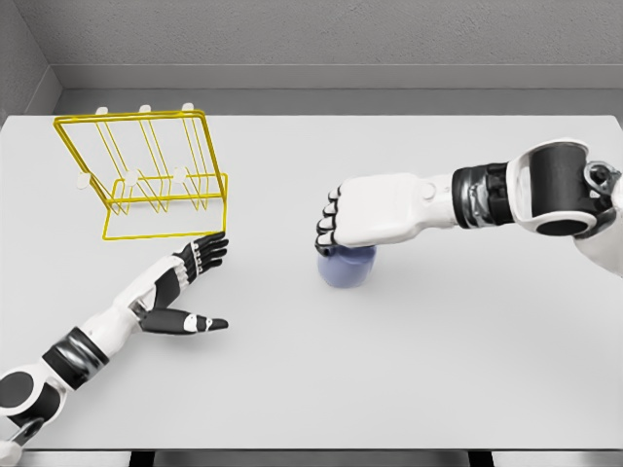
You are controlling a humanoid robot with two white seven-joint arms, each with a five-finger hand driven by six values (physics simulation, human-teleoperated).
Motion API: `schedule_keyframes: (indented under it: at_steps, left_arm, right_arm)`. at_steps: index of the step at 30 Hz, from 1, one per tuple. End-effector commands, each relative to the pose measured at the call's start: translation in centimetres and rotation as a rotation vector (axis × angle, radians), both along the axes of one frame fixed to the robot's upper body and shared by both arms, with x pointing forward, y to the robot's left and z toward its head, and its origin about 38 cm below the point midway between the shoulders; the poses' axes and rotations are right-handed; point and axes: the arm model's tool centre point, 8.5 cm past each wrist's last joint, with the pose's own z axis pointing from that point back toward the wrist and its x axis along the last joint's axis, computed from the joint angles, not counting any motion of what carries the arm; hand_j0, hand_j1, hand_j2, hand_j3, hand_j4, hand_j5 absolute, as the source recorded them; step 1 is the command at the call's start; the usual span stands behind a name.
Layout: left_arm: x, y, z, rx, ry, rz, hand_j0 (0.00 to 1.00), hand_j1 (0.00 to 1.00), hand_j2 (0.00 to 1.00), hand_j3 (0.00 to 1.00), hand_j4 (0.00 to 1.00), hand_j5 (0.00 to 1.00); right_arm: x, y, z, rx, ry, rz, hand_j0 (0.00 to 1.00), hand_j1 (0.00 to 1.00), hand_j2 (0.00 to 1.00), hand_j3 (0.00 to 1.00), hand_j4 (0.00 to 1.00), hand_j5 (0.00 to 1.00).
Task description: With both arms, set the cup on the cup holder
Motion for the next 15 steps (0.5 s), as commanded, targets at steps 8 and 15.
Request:
schedule_keyframes:
  at_steps: [8, 15]
  left_arm:
    - [0.0, 0.0, 0.0, -0.002, 0.000, 0.000, 1.00, 1.00, 1.00, 1.00, 1.00, 1.00]
    - [0.0, -0.1, 0.0, -0.005, 0.000, 0.000, 1.00, 1.00, 1.00, 1.00, 1.00, 1.00]
  right_arm:
    - [-0.8, 3.7, -0.8, 0.010, -0.012, 0.076, 0.49, 0.49, 0.49, 0.49, 0.49, 0.49]
    - [-0.6, 3.6, -0.7, -0.002, -0.035, 0.069, 0.99, 0.99, 0.99, 0.99, 0.99, 0.99]
